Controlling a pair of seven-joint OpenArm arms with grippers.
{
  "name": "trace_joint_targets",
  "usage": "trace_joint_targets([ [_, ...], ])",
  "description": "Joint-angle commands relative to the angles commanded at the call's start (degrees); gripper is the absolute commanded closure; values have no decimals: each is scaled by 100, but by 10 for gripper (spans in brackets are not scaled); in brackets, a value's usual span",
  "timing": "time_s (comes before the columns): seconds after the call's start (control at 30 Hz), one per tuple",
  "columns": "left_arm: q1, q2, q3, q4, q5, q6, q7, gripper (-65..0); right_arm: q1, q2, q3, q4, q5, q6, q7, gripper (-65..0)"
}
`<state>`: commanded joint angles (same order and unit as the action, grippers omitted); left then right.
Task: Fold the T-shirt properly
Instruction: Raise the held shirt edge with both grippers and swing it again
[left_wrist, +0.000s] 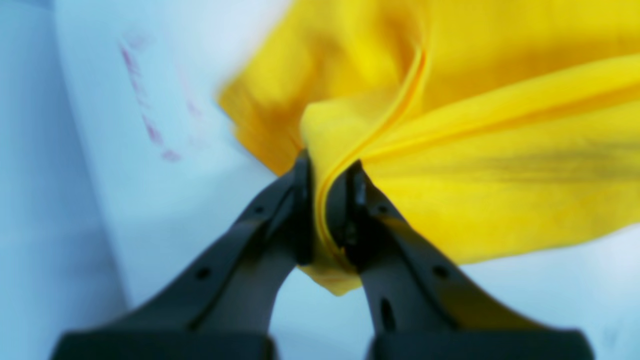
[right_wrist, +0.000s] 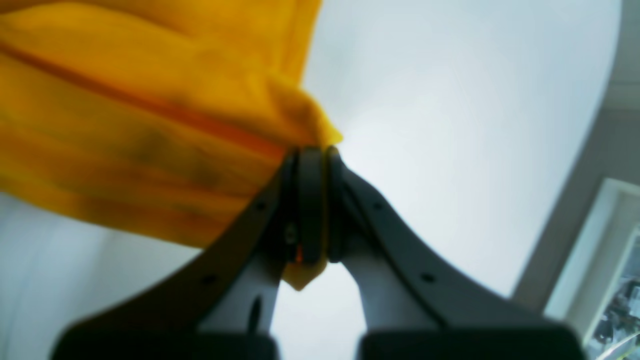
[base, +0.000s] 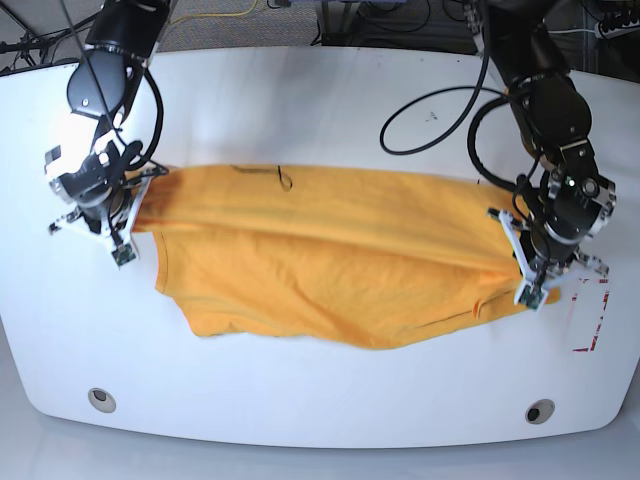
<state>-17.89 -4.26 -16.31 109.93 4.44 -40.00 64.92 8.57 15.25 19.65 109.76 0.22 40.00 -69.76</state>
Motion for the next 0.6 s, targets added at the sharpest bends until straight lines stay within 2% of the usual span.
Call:
trace_joint_targets([
  [0.1,-466,0,176,-88,0,0,0,0,510,193,-149,-123,0,0,-26,0],
  [0.47,-2655,-44,185,-677,-53,0,0,0,2760,765,-932,-659,9,0,-26,0],
  [0.6,-2884,-44,273,-396,0,0,-62,0,3420,905,-1178,-695,9,0,-35,0],
])
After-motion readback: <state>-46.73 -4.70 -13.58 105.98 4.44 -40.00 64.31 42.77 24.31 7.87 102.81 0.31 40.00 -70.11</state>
